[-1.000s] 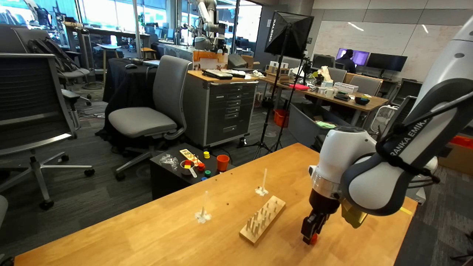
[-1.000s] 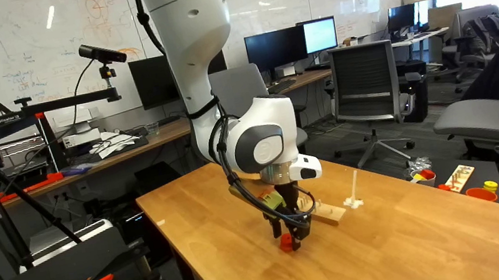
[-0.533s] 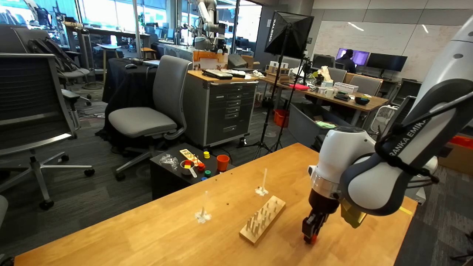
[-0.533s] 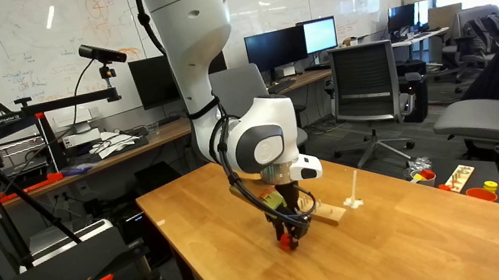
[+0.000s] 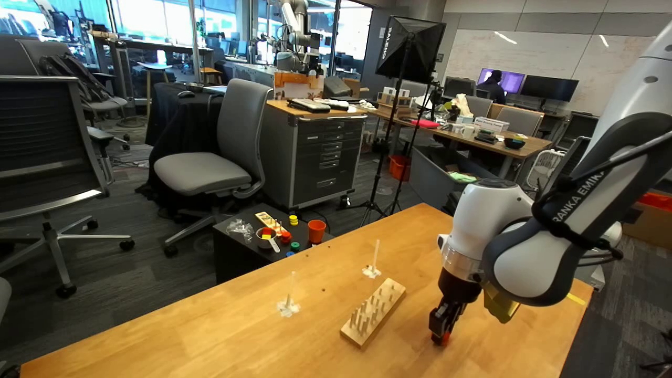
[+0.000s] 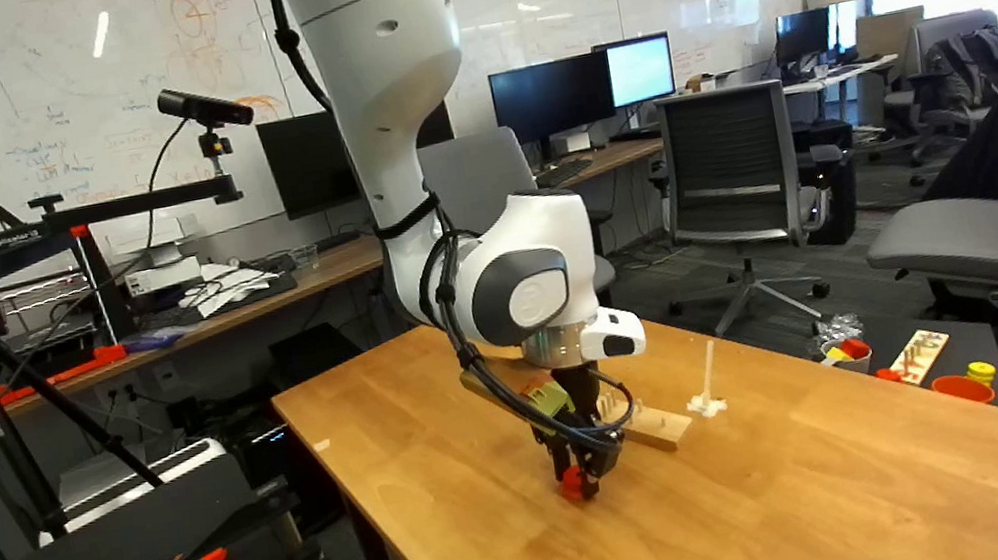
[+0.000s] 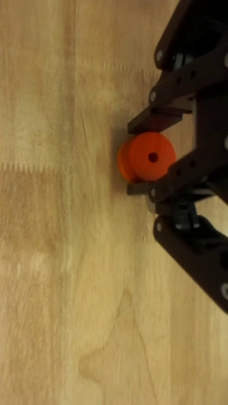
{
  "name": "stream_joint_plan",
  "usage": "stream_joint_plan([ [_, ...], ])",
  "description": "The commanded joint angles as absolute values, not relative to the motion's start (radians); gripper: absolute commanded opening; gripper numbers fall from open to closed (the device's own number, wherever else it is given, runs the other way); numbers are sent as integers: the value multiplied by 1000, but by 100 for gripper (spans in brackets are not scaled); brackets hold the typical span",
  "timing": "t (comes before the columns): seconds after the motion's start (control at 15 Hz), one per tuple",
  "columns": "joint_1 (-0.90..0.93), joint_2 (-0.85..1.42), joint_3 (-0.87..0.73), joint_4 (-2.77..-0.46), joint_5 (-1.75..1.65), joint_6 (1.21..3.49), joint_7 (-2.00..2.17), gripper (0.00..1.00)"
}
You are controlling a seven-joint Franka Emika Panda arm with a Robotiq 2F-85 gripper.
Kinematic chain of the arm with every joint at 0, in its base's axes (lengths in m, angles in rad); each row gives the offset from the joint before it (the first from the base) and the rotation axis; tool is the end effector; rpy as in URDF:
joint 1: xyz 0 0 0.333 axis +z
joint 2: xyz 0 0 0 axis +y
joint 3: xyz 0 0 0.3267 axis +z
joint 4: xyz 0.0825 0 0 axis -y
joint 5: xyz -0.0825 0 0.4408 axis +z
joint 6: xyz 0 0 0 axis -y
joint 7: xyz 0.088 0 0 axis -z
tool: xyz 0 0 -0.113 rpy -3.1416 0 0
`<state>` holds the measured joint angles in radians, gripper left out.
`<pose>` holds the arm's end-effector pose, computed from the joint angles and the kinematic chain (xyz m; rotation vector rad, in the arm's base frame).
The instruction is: Place an orange disk on the wooden base
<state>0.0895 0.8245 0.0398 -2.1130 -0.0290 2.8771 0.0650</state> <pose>0.5420 0.0760 -0.0384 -3.1206 -0.1259 0.0959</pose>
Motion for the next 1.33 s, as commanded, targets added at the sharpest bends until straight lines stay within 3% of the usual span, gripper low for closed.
stream_joint_plan([
  [0.0,123,811,16,-2107,-25,2863,78,17],
  [0.6,171,785,-10,-2113,-35,2847,85,17],
  [0.67,168,788,-8,-2113,-31,2845,84,39],
  [0.73,162,790,-4,-2112,-29,2843,80,67],
  [0.8,158,794,-2,-2111,-26,2842,81,68],
  [1.07,145,800,6,-2109,-23,2831,76,97],
  [1.27,143,799,5,-2108,-23,2826,76,100],
])
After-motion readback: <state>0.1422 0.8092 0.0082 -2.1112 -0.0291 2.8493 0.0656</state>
